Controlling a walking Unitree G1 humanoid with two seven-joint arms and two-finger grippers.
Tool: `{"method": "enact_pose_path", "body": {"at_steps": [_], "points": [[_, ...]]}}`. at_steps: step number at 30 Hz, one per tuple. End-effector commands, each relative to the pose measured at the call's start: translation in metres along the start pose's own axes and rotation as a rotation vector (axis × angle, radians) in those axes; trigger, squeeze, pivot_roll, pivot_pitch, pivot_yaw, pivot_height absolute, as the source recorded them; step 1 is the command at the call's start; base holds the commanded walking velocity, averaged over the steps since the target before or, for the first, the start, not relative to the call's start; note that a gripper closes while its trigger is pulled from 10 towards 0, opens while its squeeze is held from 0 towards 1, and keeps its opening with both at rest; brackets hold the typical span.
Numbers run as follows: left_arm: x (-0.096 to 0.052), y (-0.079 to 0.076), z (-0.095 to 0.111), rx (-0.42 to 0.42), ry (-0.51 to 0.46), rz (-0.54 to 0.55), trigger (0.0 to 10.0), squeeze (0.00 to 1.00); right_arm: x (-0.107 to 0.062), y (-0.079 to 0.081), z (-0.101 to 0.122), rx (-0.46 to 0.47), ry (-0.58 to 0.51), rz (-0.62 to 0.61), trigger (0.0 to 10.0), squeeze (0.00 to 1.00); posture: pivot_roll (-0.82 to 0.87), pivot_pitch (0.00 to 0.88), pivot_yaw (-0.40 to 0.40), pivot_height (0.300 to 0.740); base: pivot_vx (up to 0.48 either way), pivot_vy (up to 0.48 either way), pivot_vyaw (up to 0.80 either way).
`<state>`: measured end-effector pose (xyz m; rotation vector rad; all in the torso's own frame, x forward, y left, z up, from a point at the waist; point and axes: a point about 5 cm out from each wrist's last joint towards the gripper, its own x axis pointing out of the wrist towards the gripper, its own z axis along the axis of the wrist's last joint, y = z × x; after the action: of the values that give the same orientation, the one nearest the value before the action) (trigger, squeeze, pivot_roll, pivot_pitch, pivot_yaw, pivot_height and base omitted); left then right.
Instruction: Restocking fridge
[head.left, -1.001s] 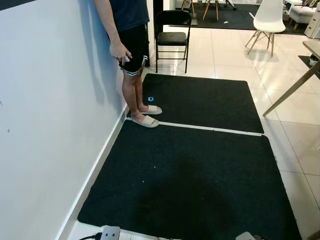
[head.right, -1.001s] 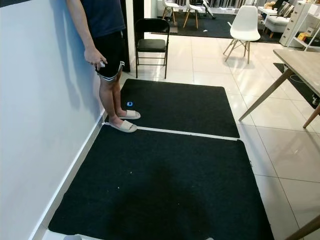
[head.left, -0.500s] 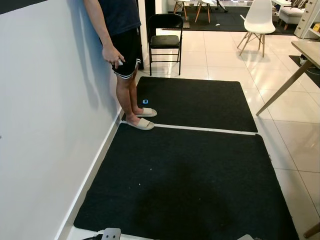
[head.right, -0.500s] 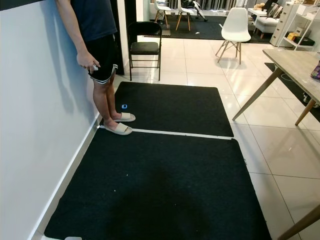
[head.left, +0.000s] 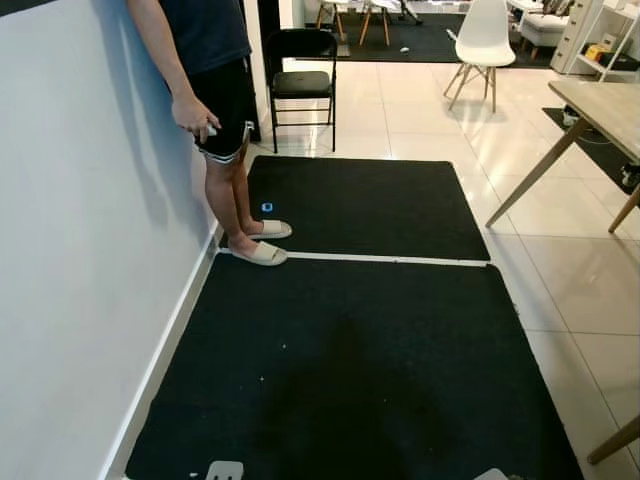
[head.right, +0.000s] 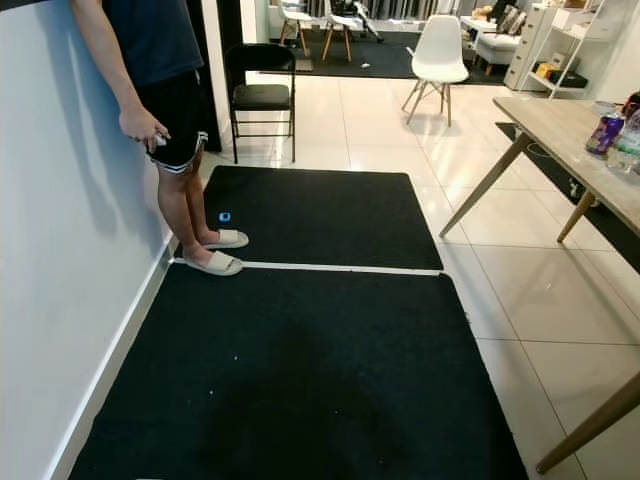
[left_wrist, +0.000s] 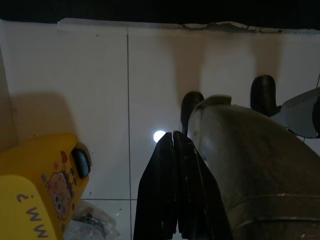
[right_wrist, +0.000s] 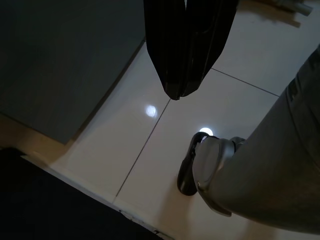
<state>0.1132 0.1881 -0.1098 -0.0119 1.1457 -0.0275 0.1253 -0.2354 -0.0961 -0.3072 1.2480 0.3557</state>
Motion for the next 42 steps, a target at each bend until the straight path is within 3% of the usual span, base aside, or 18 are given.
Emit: {"method": "enact_pose_path", "body": {"at_steps": [1,26,34,42], "points": [[-0.0007,0.0026,-0.0034,0.012,0.018,0.006,10.0,0.00,-0.0009,-0.0019,-0.0031,0.010,0.007,-0.006,10.0,0.00,-0.11,0.000,-0.025,0.740,0.285,0.000,0.00],[-0.0013,0.0043,-0.0052,0.021,0.024,0.011,10.0,0.00,-0.0008,-0.0012,-0.0042,0.007,0.014,-0.003,10.0,0.00,-0.11,0.000,-0.027,0.740,0.390,0.000,0.00],[-0.0011,0.0043,-0.0035,0.026,0.018,0.008,10.0,0.00,-0.0007,-0.0014,-0.0043,0.008,0.023,-0.010,10.0,0.00,-0.11,0.000,-0.027,0.740,0.475,0.000,-0.78],[-0.0006,0.0043,-0.0001,0.028,0.008,0.007,10.0,0.00,-0.0007,-0.0022,-0.0027,0.012,0.015,-0.018,10.0,0.00,-0.11,0.000,-0.025,0.740,0.472,0.000,0.00]]}}
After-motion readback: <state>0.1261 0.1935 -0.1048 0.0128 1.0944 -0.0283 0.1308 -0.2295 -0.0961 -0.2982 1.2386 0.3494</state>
